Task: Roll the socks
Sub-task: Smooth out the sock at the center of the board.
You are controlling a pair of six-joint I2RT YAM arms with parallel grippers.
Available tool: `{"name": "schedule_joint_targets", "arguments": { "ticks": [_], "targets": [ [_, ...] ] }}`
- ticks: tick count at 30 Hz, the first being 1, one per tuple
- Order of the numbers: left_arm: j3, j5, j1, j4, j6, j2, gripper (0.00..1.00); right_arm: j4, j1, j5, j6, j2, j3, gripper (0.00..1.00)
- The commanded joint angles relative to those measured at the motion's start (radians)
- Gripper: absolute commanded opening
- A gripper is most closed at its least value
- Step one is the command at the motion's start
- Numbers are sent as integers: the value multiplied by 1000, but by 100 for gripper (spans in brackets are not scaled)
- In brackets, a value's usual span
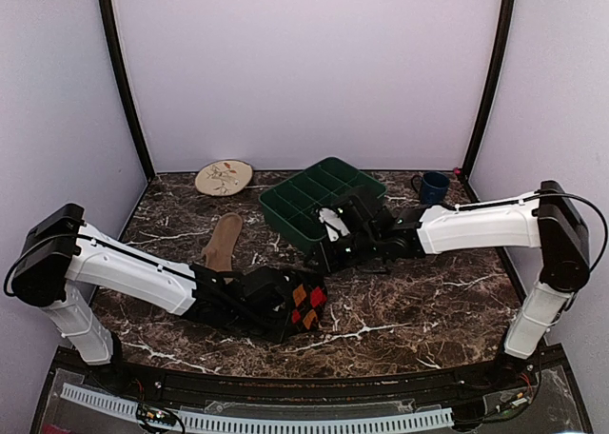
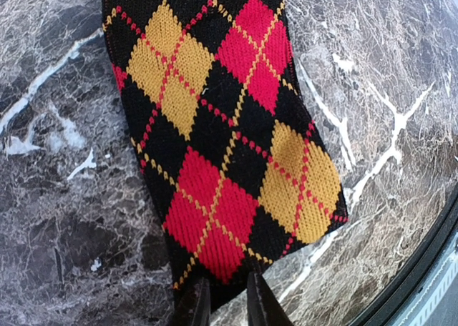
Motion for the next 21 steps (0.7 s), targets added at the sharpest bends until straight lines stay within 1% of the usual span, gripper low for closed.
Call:
{"name": "schedule_joint_targets", "arguments": {
  "ticks": [1, 3, 8, 16, 21],
  "targets": [
    [17, -17, -9, -20, 13, -33, 22, 97, 0, -120, 59, 36, -62, 34],
    [17, -18, -10, -21, 15, -32, 22, 142, 0, -161, 88, 50, -79, 30],
    [19, -19, -10, -25, 17, -32, 22, 239, 3, -246, 145, 105, -101, 25],
    [14, -25, -12, -34, 27, -38, 22, 357, 3, -318, 216, 190, -123, 23],
    [8, -24, -12, -39, 28, -39, 22, 412, 0, -325, 243, 236, -160, 22]
  ]
}}
